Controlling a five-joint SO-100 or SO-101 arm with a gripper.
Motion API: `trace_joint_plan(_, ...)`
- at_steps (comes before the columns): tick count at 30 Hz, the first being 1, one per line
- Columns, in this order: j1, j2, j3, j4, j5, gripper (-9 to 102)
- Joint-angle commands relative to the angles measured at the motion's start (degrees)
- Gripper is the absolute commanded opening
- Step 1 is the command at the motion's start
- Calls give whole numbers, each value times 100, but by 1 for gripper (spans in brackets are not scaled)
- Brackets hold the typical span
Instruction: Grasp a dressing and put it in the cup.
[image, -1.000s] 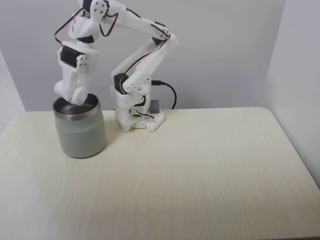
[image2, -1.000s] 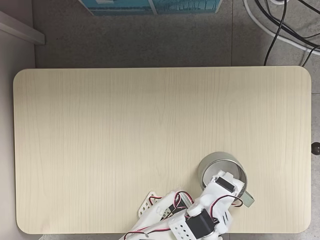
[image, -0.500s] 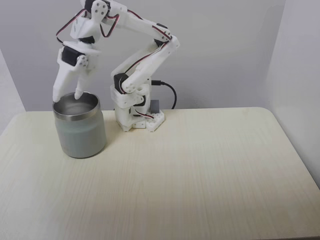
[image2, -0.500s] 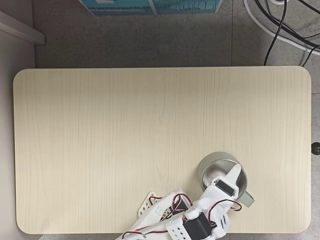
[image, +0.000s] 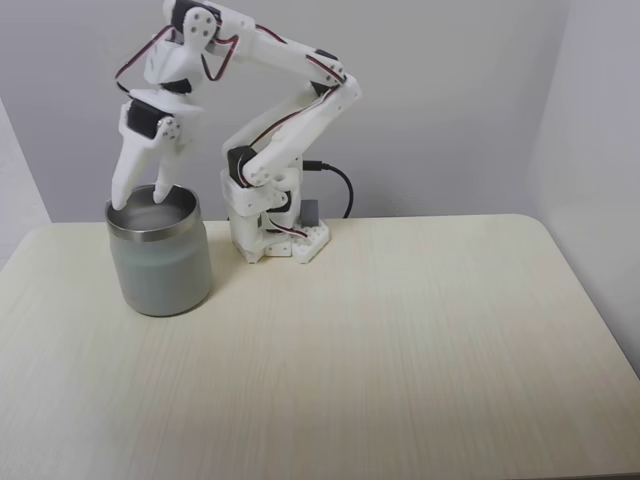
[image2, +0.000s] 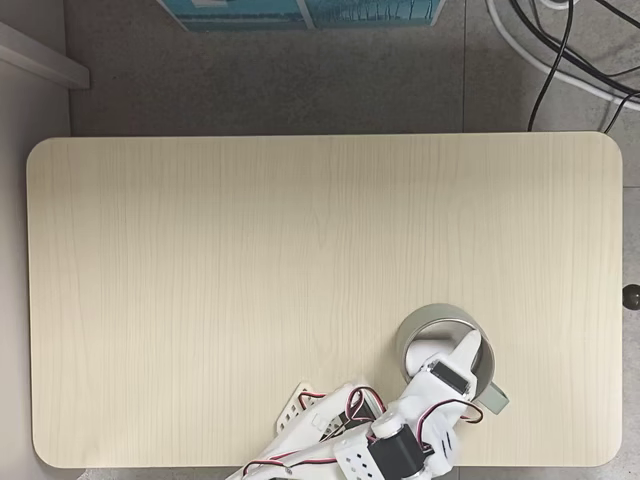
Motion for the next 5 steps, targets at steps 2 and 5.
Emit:
trace_joint_plan(2,18,-448,-167,-105,-53,25)
trace_joint_plan(5,9,-448,-167,-114,-44,25)
